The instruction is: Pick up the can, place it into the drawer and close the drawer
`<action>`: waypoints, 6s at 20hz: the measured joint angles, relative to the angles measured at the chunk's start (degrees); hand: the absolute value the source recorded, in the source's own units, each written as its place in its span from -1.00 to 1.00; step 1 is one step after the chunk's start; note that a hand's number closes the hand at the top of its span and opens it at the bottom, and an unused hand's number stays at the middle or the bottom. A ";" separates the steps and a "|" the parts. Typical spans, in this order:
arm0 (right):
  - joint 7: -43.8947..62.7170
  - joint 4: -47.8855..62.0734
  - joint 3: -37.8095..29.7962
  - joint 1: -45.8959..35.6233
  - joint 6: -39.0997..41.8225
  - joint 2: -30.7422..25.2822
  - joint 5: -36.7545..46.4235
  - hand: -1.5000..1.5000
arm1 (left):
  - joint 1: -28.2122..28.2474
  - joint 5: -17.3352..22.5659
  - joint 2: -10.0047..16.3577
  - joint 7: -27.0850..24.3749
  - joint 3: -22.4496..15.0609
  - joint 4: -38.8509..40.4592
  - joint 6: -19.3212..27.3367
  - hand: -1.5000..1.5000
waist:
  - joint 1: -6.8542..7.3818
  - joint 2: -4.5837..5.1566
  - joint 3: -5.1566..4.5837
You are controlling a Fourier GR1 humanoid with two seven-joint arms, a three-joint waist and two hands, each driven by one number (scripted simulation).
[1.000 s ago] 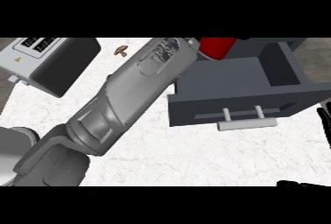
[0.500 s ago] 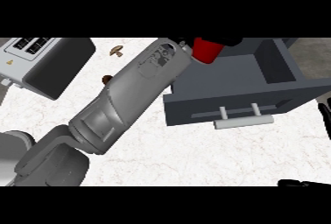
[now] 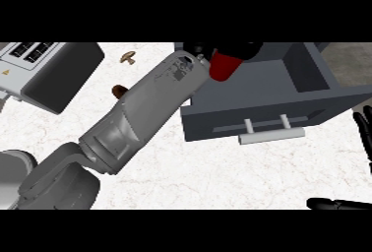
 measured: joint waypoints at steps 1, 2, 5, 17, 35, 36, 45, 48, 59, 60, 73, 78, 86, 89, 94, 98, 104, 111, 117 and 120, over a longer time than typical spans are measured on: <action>0.31 -0.12 0.09 -0.12 -0.03 -0.07 0.06 -1.00 | 0.07 0.28 0.01 0.12 -0.41 -0.03 0.66 -1.00 | -0.19 0.02 0.00; 0.38 -0.12 -0.17 -0.18 0.17 -0.37 -0.23 -1.00 | 0.02 0.61 0.00 0.26 -0.69 -0.04 1.16 -1.00 | -0.28 0.01 0.00; 0.81 -0.34 -0.14 -0.39 0.21 -0.59 -0.30 -1.00 | 0.28 1.48 0.01 -0.03 -1.33 0.09 2.74 -1.00 | -0.37 0.02 -0.01; -2.01 -3.78 -0.54 -0.57 0.74 -3.67 4.82 -1.00 | 1.76 6.08 0.00 -2.96 -1.25 -0.39 5.48 -1.00 | -0.21 0.04 -0.07; -6.53 -3.36 10.47 -4.89 -1.16 -11.45 36.32 -1.00 | 0.40 12.14 0.00 -6.76 -0.37 -3.50 8.55 -1.00 | 3.59 -0.76 -0.14; -6.75 -1.80 11.29 -5.70 -1.61 -11.81 38.52 -1.00 | 0.26 12.15 0.00 -6.75 -0.41 -3.34 8.46 -1.00 | 3.94 -0.77 -0.15; -7.26 13.04 19.80 -10.05 -8.95 -11.35 58.16 -1.00 | -0.90 11.24 0.80 -3.27 0.49 -4.86 8.05 -1.00 | 6.95 -1.49 -0.16; -8.66 20.36 19.74 -12.05 -13.84 -9.75 60.94 -1.00 | 0.33 10.00 1.94 -1.63 0.17 -7.26 8.50 -1.00 | 7.62 -1.68 -0.14; -12.62 42.49 15.48 -22.73 -26.62 -7.04 65.29 -1.00 | 6.81 5.96 12.31 7.47 -1.65 -21.73 7.72 -1.00 | 9.28 -2.63 -0.85; -12.56 44.63 15.00 -24.17 -27.27 -7.02 65.75 -1.00 | 7.54 5.66 13.29 8.10 -1.73 -23.06 7.67 -1.00 | 9.36 -2.60 -0.83; -15.33 72.78 9.43 -39.74 -44.48 -6.12 71.08 -1.00 | 15.44 3.22 23.92 16.79 -1.69 -38.92 6.10 -1.00 | 10.09 -2.21 -0.59; -14.89 81.43 7.00 -45.64 -50.89 -5.86 71.71 -1.00 | 19.25 1.93 25.97 18.11 -1.66 -43.64 6.58 -1.00 | 10.09 -2.08 -0.34; -12.54 90.68 4.42 -52.99 -57.99 -5.94 72.38 -1.00 | 25.44 0.90 28.12 17.20 -0.68 -48.33 5.20 -1.00 | 9.96 -1.89 -0.20; -11.88 94.36 3.79 -57.55 -56.89 -7.17 72.73 -1.00 | 26.39 0.11 27.76 17.34 -0.94 -49.56 5.65 -1.00 | 10.53 -1.50 -0.24; -12.24 100.59 2.63 -63.30 -54.81 -9.27 72.92 -1.00 | 29.29 -0.19 29.62 17.30 -0.34 -52.99 4.54 -1.00 | 11.72 -0.78 -0.21; -12.13 104.19 1.97 -66.19 -53.44 -10.01 72.97 -1.00 | 31.49 -0.74 29.94 16.49 -0.13 -54.64 4.09 -1.00 | 11.71 -0.44 -0.10; -15.58 106.81 0.30 -68.04 -52.89 -10.30 71.40 -1.00 | 33.37 -1.43 30.64 16.07 0.51 -56.00 3.43 -1.00 | 11.44 -0.24 -0.09; -25.33 105.64 -5.96 -68.23 -50.80 -9.45 63.72 -1.00 | 36.12 -2.02 31.03 15.72 0.69 -58.31 3.78 -1.00 | 10.85 -0.14 0.09; -31.70 104.38 -12.52 -70.50 -45.23 -7.09 55.23 -1.00 | 38.45 -2.67 31.14 14.70 1.20 -58.65 3.87 -1.00 | 10.13 -0.19 0.20; -33.51 103.82 -16.45 -71.34 -42.54 -5.72 50.34 -1.00 | 39.70 -2.79 31.63 14.54 1.69 -59.58 3.90 -1.00 | 10.08 -0.37 0.20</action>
